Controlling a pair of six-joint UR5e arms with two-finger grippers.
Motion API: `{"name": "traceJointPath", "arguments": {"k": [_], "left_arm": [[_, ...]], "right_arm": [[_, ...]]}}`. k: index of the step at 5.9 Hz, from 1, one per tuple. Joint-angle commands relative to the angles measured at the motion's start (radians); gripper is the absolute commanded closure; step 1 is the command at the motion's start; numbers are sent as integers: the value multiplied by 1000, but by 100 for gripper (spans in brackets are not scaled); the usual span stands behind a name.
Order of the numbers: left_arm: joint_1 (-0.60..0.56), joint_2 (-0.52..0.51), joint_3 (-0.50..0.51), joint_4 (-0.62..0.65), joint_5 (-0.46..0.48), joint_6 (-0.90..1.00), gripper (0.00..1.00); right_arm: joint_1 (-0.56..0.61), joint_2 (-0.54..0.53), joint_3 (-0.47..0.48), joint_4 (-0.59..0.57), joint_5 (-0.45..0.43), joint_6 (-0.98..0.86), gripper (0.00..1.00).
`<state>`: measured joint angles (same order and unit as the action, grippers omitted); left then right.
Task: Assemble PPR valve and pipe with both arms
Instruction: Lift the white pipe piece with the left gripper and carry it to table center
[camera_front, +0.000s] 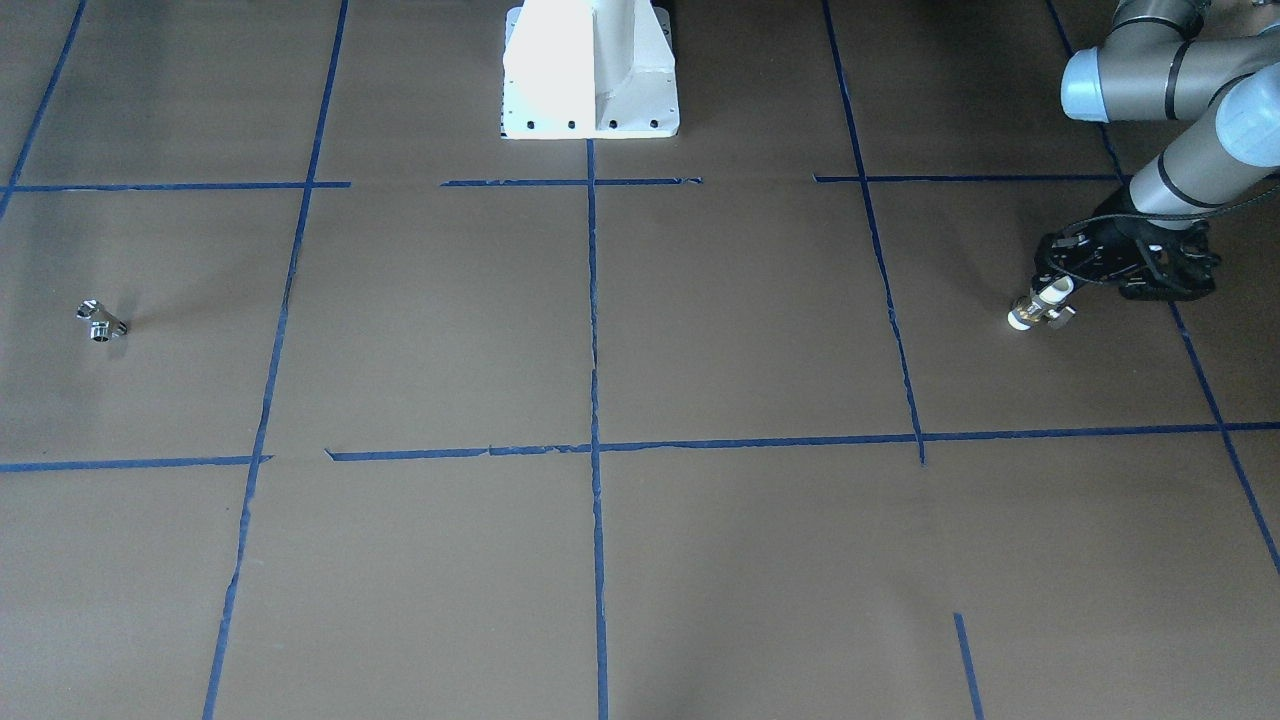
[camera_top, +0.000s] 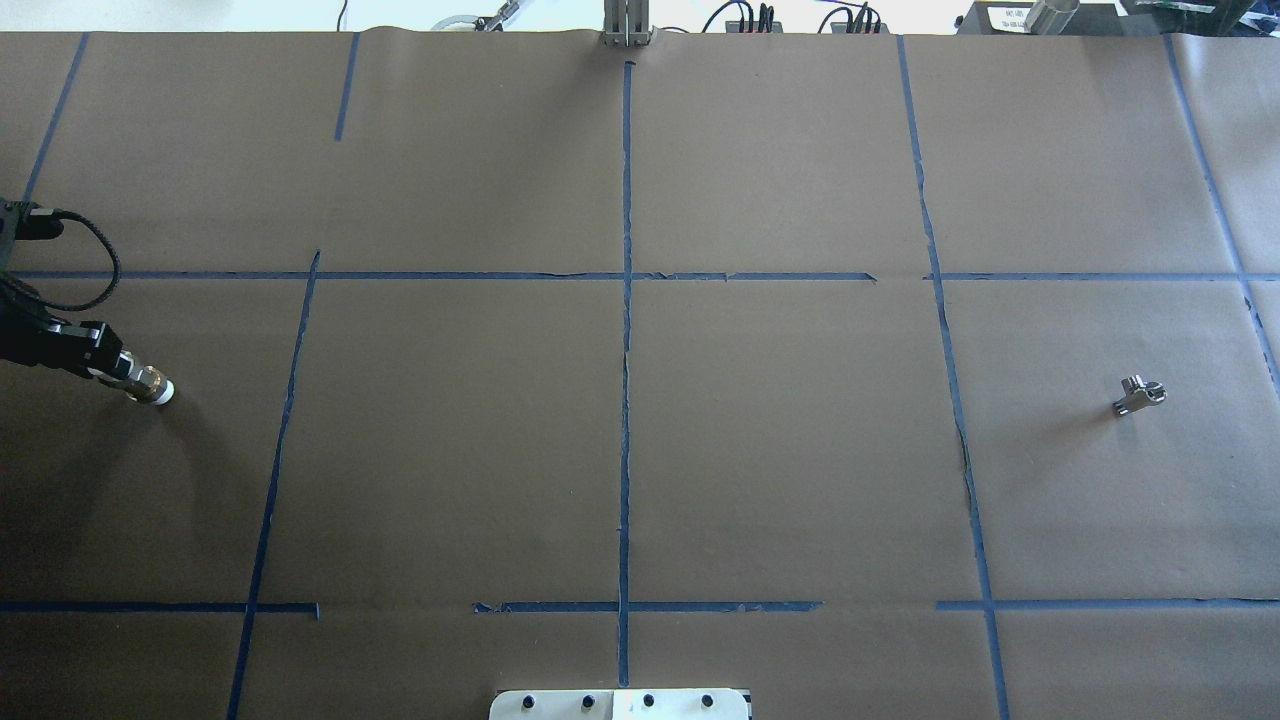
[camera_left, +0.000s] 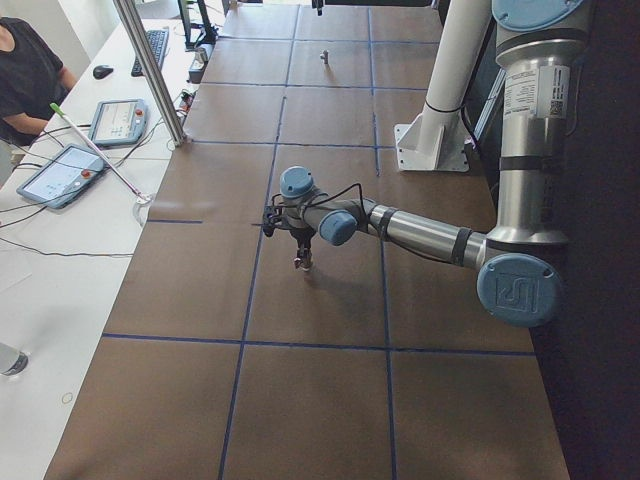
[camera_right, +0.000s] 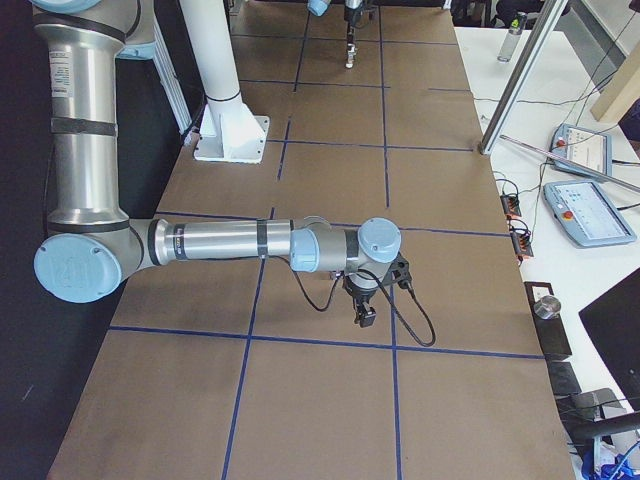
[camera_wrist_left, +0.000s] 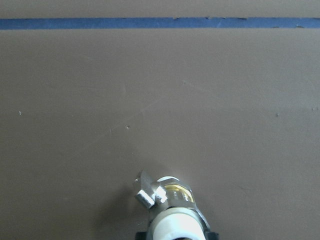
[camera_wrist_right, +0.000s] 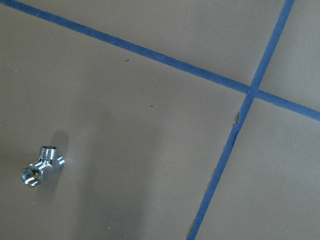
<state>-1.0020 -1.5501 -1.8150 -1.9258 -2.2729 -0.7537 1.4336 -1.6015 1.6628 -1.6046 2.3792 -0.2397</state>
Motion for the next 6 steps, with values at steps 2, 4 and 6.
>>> {"name": "traceJointPath", "arguments": {"k": [2,4,6], "left_arm": [[25,-199,-50,39,0,-174,100],[185,-344,-58,79,22,-327,100],[378,-599,-50,325,253,-404,100]], "right_arm": [[1,0,-2,0,0,0,0],[1,0,-3,2,0,0,0],[-4,0,-3,2,0,0,0]]}}
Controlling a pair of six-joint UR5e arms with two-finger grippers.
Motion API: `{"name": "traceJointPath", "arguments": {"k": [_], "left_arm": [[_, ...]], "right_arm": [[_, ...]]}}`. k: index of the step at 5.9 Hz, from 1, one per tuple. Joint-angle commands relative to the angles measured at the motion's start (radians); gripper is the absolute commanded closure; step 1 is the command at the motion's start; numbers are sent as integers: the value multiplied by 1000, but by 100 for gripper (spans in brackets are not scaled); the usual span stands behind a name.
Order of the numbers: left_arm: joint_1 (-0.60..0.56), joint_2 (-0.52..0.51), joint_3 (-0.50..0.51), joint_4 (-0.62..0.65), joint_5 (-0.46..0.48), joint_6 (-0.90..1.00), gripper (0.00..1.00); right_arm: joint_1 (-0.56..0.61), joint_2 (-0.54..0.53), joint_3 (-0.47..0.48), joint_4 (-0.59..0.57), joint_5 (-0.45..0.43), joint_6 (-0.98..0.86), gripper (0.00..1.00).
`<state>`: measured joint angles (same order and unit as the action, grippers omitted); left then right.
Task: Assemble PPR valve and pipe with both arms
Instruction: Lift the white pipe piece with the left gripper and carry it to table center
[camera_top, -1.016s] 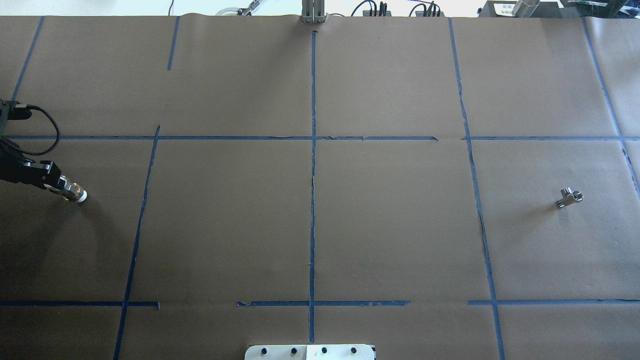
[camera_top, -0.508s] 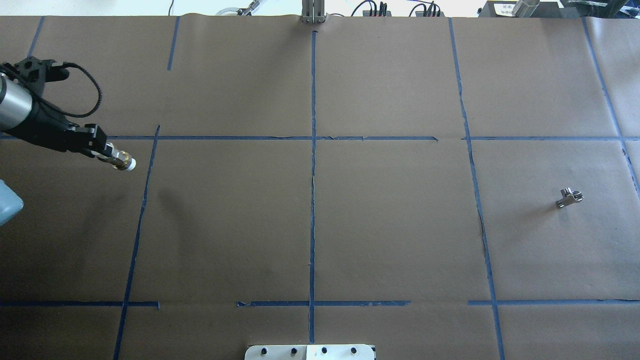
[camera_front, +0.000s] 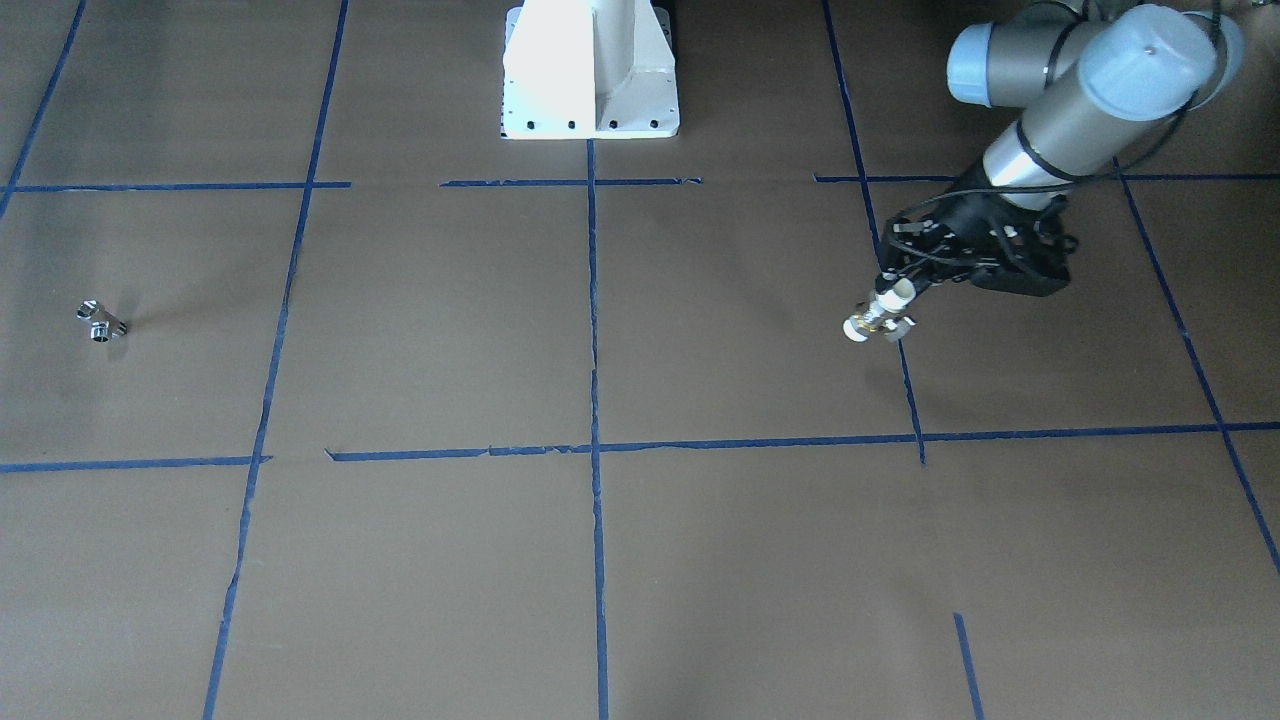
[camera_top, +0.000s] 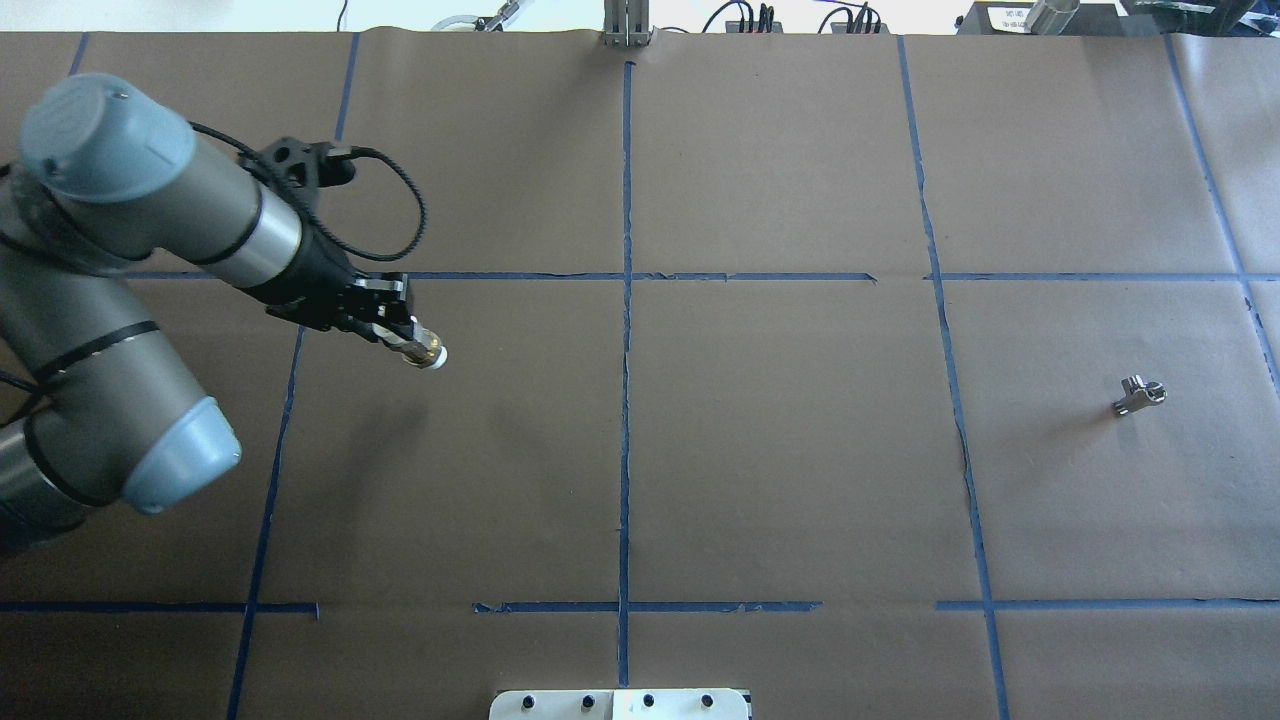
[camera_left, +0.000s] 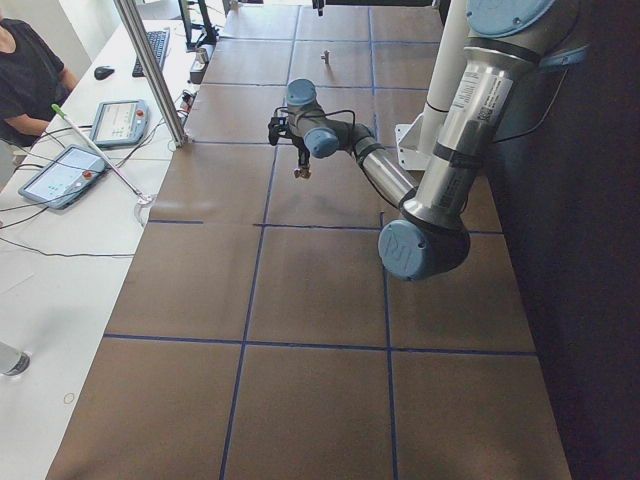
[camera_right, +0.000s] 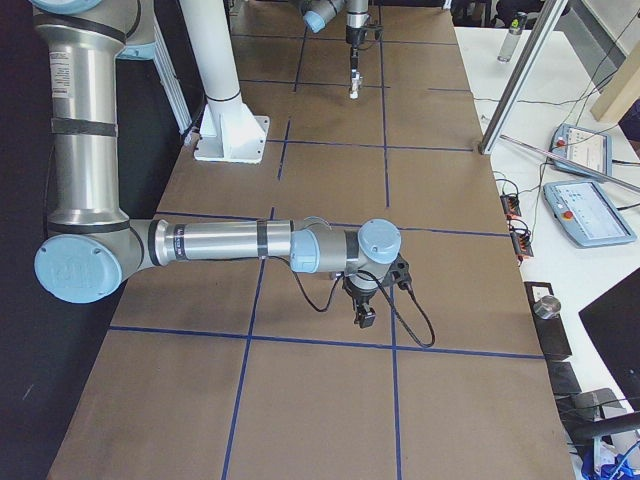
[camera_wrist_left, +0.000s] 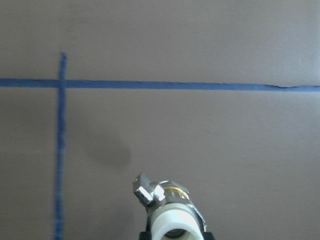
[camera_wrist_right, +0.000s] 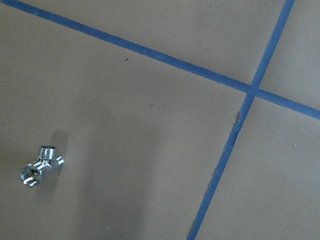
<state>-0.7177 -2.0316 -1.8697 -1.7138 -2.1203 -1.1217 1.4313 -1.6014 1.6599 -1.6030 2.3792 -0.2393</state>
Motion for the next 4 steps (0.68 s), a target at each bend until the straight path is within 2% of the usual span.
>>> {"name": "traceJointPath", "arguments": {"k": [1,2,3,4], "left_arm": [[131,-172,23,120,138,-62,100],[176,-226,80,120,199,-64,100],[199,-328,201,121,238,-72,100],[201,-387,266,121,255,-85,100]], "right_arm": [[-2,1,1,2,2,0,0],[-3,1,1,2,2,0,0],[-6,1,3,2,3,2,0],[-8,1,4,2,8,2,0]]}}
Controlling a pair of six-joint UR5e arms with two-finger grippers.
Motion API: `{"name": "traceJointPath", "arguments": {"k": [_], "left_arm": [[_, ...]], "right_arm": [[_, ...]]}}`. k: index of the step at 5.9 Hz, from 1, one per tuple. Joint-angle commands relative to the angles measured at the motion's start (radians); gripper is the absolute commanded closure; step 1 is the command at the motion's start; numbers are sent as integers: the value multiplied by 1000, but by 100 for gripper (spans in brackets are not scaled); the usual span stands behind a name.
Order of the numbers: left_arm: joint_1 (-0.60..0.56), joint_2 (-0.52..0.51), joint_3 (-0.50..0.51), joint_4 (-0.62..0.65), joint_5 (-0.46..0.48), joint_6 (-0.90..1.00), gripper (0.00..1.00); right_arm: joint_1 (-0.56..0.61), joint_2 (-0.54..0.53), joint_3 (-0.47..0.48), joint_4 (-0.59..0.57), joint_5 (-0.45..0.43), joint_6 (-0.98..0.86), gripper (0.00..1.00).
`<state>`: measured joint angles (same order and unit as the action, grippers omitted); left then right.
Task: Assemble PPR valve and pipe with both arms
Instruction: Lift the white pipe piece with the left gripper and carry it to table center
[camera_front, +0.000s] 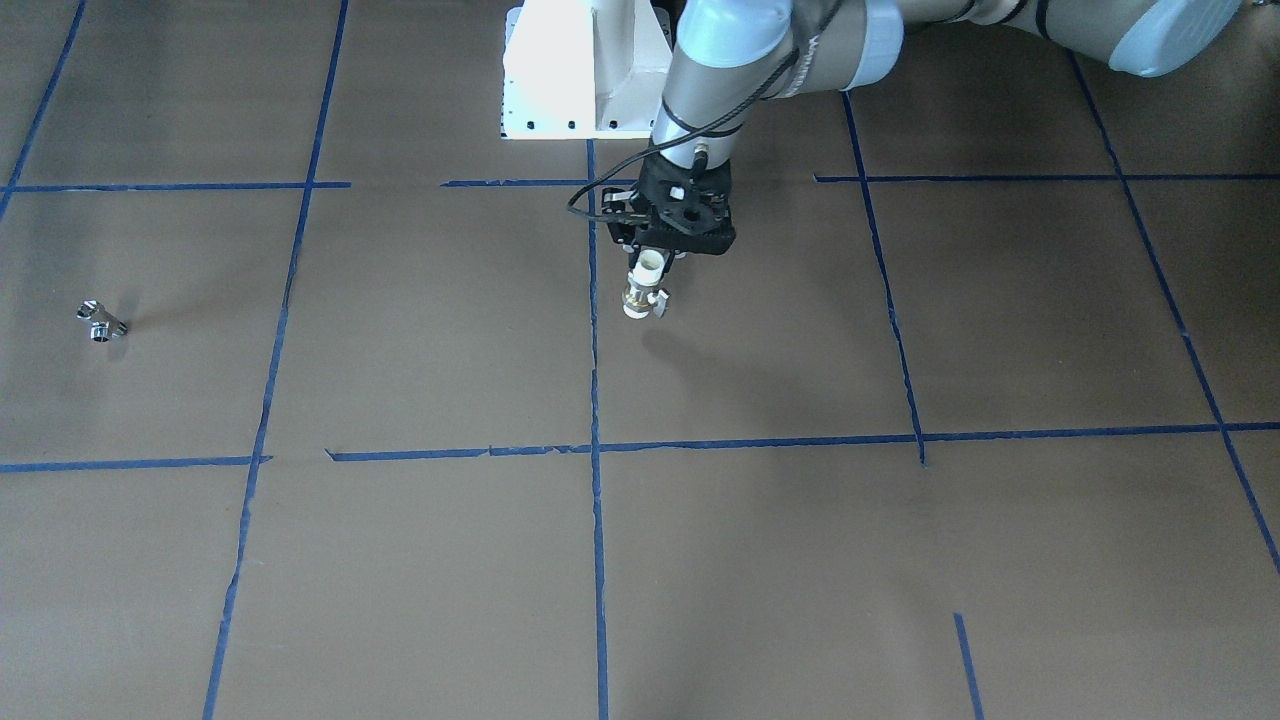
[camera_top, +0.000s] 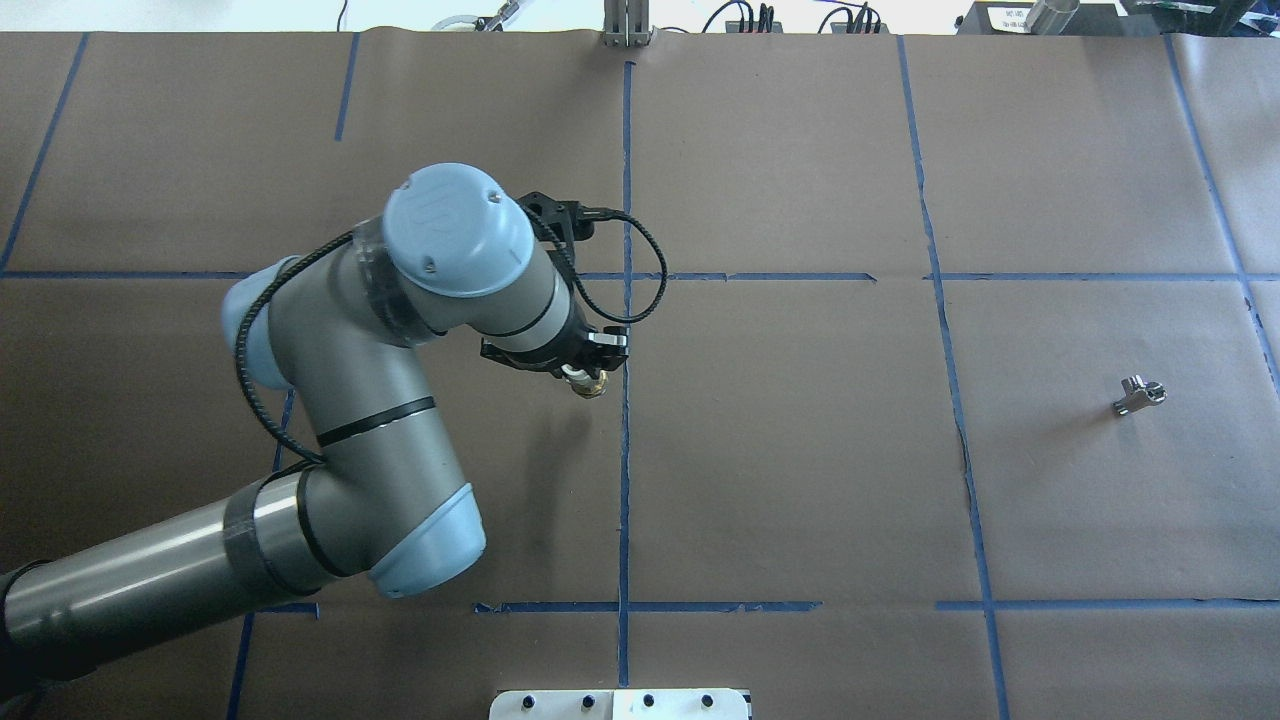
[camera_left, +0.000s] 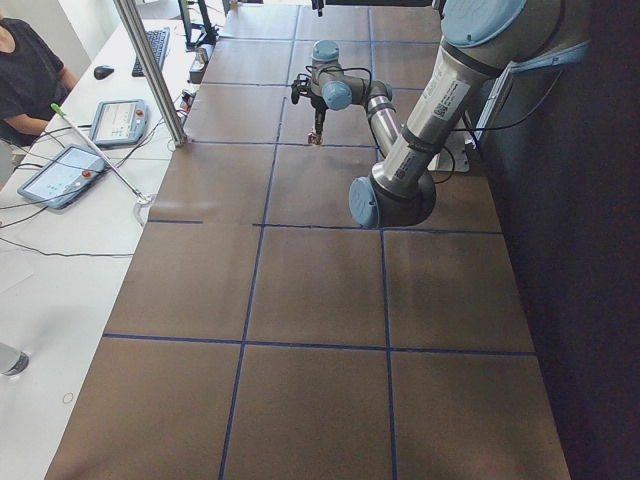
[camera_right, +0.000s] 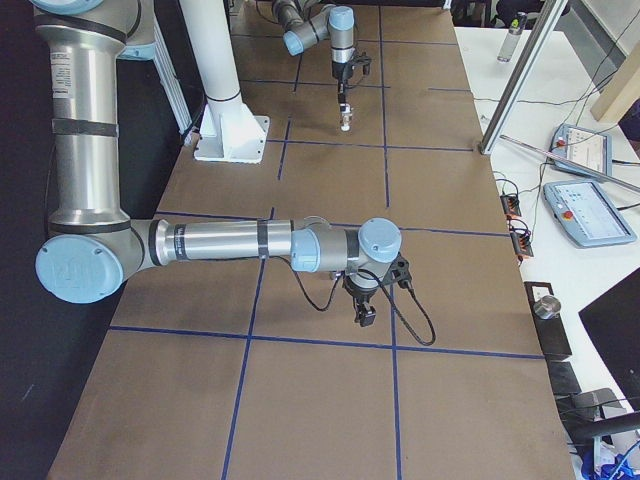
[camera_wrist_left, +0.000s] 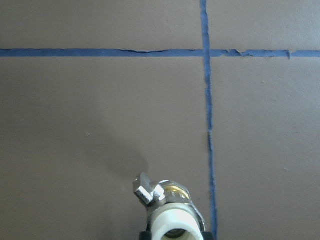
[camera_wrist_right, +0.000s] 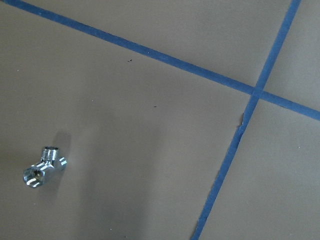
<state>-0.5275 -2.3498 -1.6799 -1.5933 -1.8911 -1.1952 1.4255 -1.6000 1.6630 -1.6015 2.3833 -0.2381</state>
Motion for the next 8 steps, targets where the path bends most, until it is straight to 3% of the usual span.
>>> {"name": "traceJointPath", "arguments": {"k": [1,3,5,7,8], "left_arm": [[12,-94,104,6,39,-12,100],[12,-146,149,105,40,-12,100],[44,-138,160,104,38,-12,100],[50,-134,160,96,37,-12,92],[50,-132,160,96,35,-11,53]], "right_arm": [[-2,0,3,0,7,0,0],[-2,0,4,0,11,0,0],[-2,0,7,0,28,0,0],[-2,0,7,0,37,0,0],[-2,0,7,0,42,0,0]]}}
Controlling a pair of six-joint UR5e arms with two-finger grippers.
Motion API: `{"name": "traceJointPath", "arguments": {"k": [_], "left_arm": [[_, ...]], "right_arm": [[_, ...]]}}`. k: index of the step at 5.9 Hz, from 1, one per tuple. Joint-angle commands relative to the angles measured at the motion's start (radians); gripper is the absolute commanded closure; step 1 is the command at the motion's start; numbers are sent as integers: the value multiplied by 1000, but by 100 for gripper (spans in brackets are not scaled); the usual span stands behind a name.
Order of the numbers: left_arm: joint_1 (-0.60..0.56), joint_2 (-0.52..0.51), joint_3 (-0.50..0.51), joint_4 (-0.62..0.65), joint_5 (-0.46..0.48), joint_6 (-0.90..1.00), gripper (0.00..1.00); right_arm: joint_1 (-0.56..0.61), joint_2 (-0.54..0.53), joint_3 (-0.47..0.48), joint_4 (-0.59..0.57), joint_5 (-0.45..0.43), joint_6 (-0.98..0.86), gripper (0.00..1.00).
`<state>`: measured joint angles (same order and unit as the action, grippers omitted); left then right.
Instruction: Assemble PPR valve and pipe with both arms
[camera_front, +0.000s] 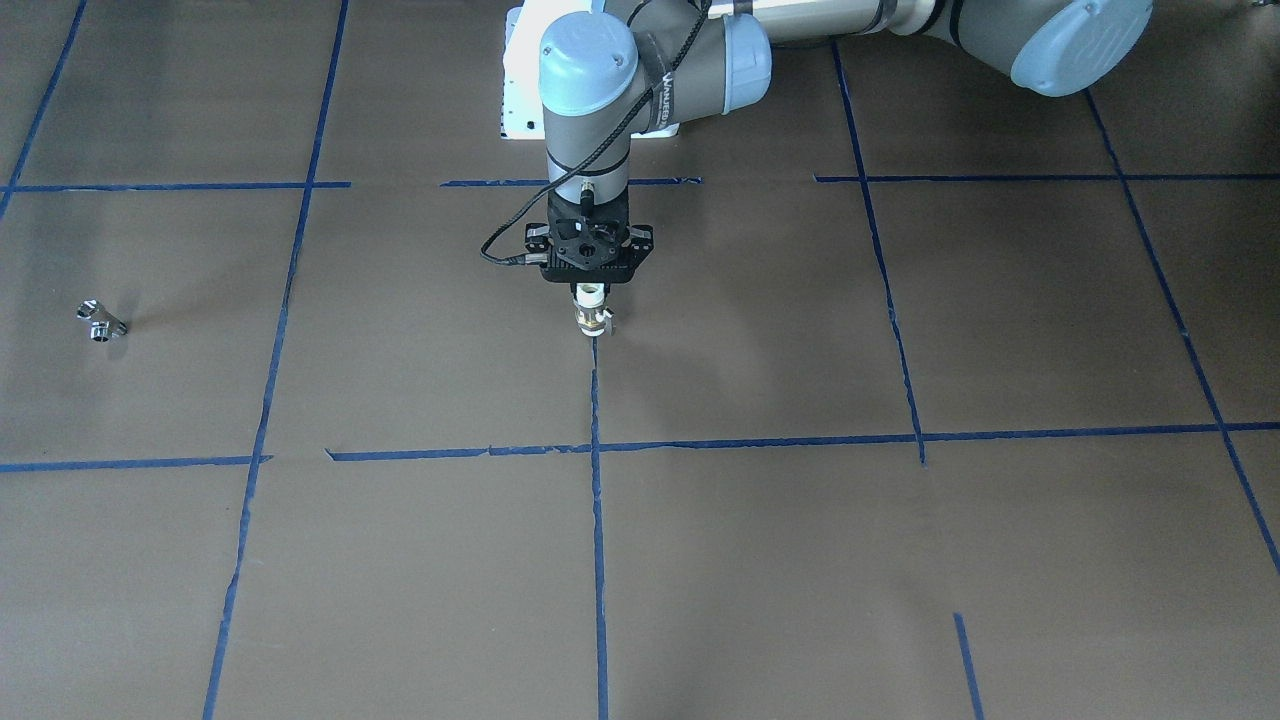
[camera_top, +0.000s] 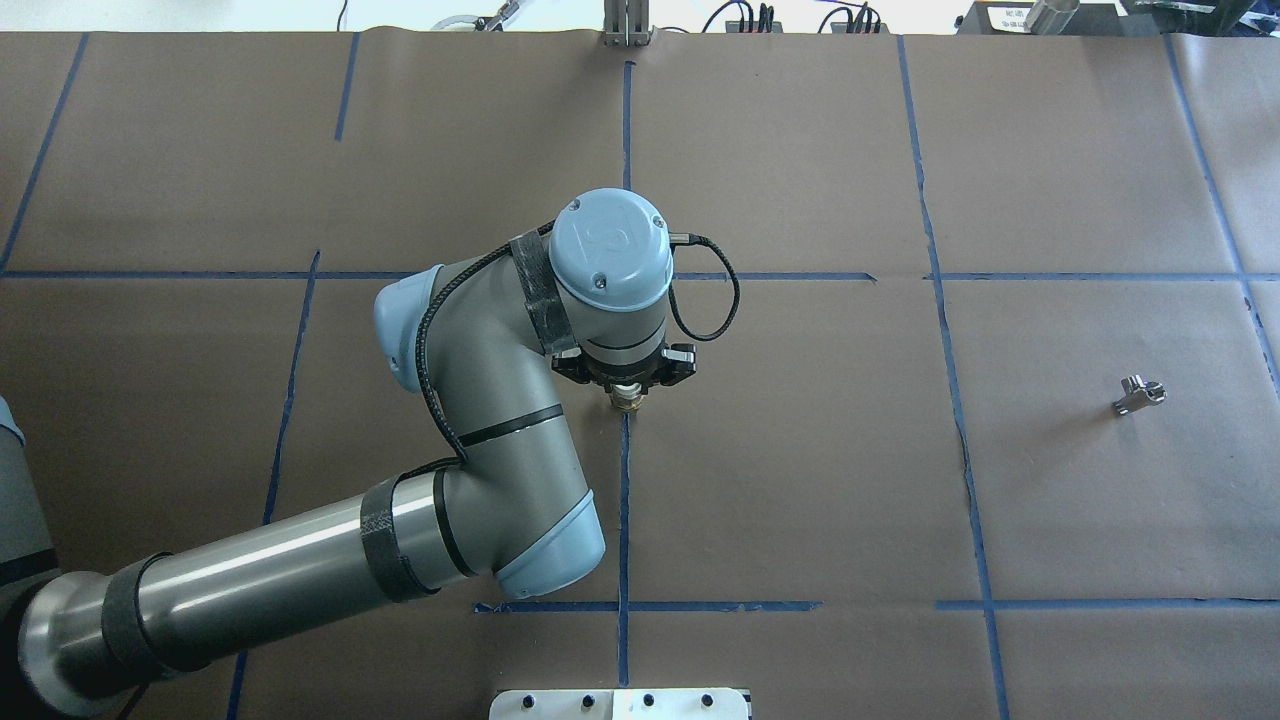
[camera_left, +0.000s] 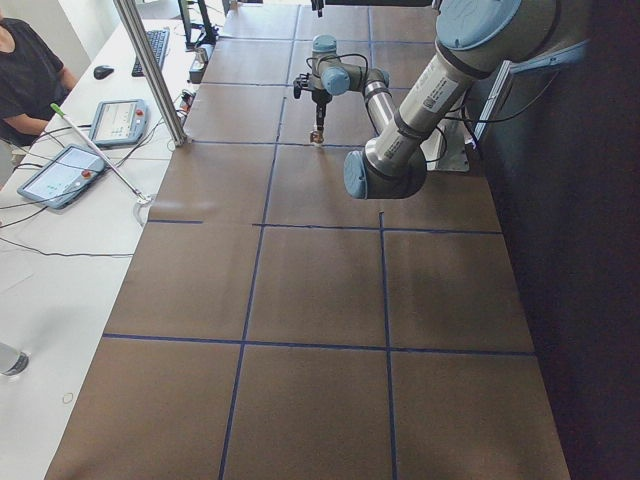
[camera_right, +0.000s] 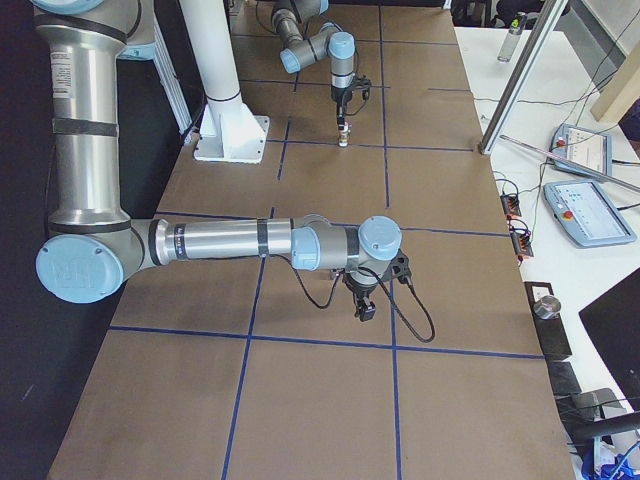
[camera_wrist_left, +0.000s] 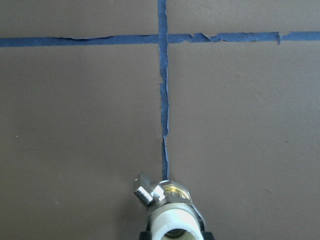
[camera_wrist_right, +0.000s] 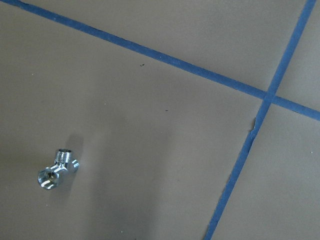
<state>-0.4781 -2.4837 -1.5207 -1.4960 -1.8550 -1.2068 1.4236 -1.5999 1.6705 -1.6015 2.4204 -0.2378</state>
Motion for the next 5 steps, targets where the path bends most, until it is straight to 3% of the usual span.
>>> {"name": "traceJointPath", "arguments": {"k": [1,2,3,4,5], "left_arm": [[3,3,-1,-9,-1,1,33],[3,3,-7,-9,-1,1,11],[1,2,-22,-6,-3,-5,0],[-4,5,-77,5,-3,-8,0],[-25,31,-160,13,-6,-16,0]], "right_arm": [[-2,0,0,0,8,0,0],[-3,0,2,2,9,0,0],[-24,0,3,2,15,3,0],[-59,2,9,3,29,38,0],[-96,-2,38,77,34,213,0]]}}
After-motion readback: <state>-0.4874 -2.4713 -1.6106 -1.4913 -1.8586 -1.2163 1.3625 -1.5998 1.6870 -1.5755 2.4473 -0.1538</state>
